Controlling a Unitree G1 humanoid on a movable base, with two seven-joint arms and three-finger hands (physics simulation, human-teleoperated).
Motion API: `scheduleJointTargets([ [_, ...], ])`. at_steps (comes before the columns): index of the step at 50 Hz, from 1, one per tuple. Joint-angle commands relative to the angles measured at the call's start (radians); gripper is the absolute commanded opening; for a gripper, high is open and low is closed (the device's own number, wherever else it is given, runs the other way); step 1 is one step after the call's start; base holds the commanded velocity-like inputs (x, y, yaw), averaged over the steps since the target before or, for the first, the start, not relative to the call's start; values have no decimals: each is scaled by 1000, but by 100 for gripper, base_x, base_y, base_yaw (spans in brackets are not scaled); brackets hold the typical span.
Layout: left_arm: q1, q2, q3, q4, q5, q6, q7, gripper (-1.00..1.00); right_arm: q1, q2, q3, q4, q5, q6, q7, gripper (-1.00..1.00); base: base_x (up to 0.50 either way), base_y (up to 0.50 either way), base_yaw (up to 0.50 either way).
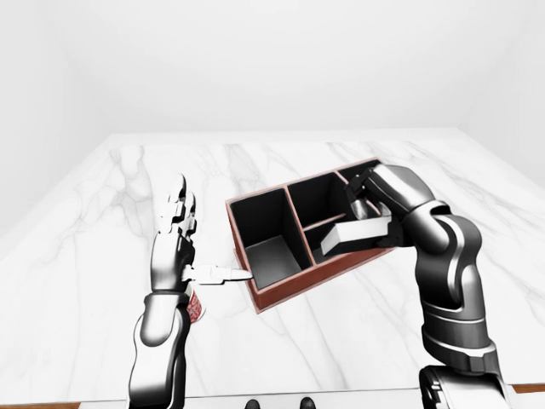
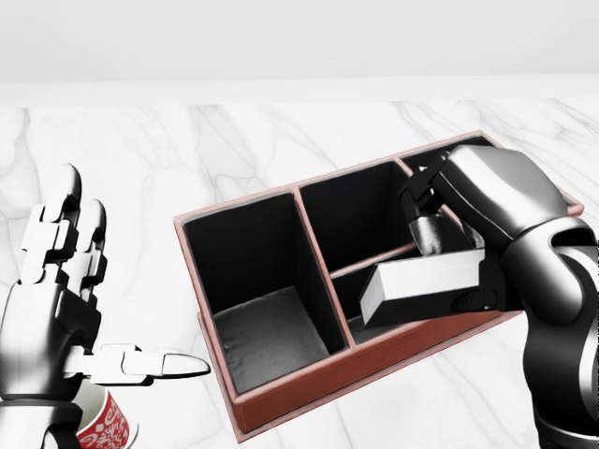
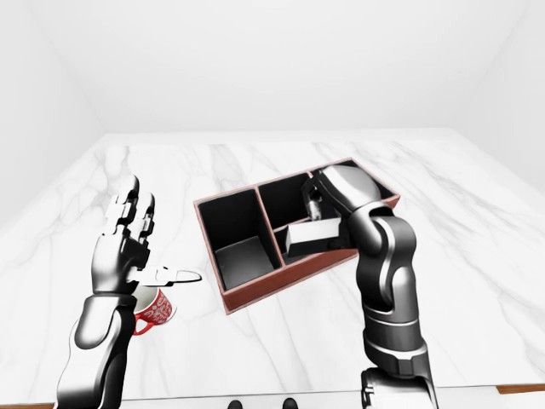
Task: Pick up the book and place it in the back compartment of the caddy.
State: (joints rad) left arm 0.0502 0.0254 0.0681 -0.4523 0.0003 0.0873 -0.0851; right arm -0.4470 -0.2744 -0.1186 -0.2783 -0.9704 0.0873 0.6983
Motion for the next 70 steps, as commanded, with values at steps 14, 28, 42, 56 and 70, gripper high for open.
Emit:
scheduleJointTargets([
  [14,-1,0,-1,13,2,0,1,100,-49,8,10,46,5,0,-1,-100,0,0,0],
  [28,-2,1,3,0,-1,0,0,100,-72,9,19,107,12,0,-44,-100,0,0,0],
  [42,-3,1,2,2,1,0,1,100,-97,4,23,153,16,0,-74,-100,0,0,0],
  [56,-1,0,-1,5,2,0,1,100,-111,5,30,205,14,0,-106,-100,0,0,0],
  [70,0,0,-2,4,3,0,1,100,-122,13,42,253,6,0,-135,-100,0,0,0],
])
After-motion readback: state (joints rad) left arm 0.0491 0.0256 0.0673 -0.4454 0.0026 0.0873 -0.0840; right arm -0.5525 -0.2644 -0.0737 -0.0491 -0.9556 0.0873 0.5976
